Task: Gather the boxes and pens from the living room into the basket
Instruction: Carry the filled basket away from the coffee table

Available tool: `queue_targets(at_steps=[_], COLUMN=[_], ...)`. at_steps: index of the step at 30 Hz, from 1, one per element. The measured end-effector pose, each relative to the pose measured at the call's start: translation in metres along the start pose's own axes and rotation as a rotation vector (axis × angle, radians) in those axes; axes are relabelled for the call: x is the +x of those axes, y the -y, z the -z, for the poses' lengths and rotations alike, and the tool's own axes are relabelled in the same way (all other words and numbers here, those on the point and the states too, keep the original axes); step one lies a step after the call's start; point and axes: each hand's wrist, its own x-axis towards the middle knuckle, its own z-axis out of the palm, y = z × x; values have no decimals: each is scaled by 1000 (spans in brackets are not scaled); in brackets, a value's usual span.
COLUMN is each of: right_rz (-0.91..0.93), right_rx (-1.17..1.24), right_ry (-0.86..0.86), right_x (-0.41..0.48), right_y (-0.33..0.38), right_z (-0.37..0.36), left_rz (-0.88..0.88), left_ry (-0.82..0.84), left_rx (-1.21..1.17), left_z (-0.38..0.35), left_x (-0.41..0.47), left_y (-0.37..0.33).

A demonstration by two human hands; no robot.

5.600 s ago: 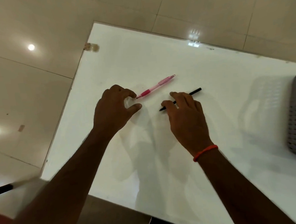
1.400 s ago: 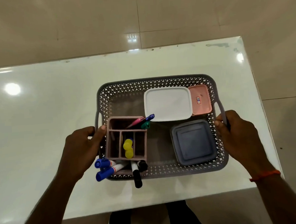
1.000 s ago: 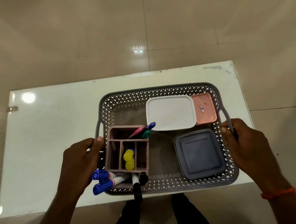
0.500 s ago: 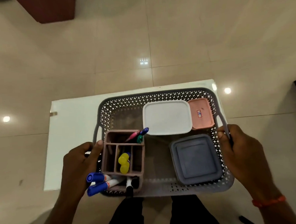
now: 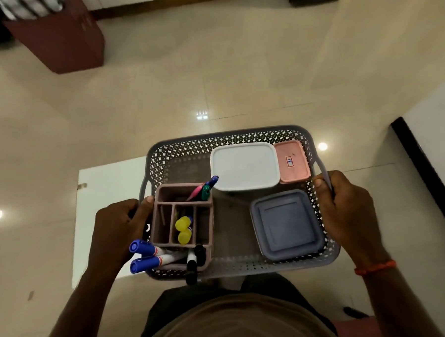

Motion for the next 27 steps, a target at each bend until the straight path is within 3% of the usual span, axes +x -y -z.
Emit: queue_targets(at_steps=[14, 20, 27], right_rz=[-328, -526, -645], right_rx=[-90, -84, -47], right_ry=[-201, -261, -346], right_x=[-129, -185, -226], right_y=[-7, -33, -69], right_z=[45, 67, 92], left_rz=[-245, -373, -502], left_ry=[311, 474, 546], left_rx=[-107, -46, -16], left_z=[-1, -28, -73], left_x=[-5, -6, -12], left_y=[-22, -65, -128])
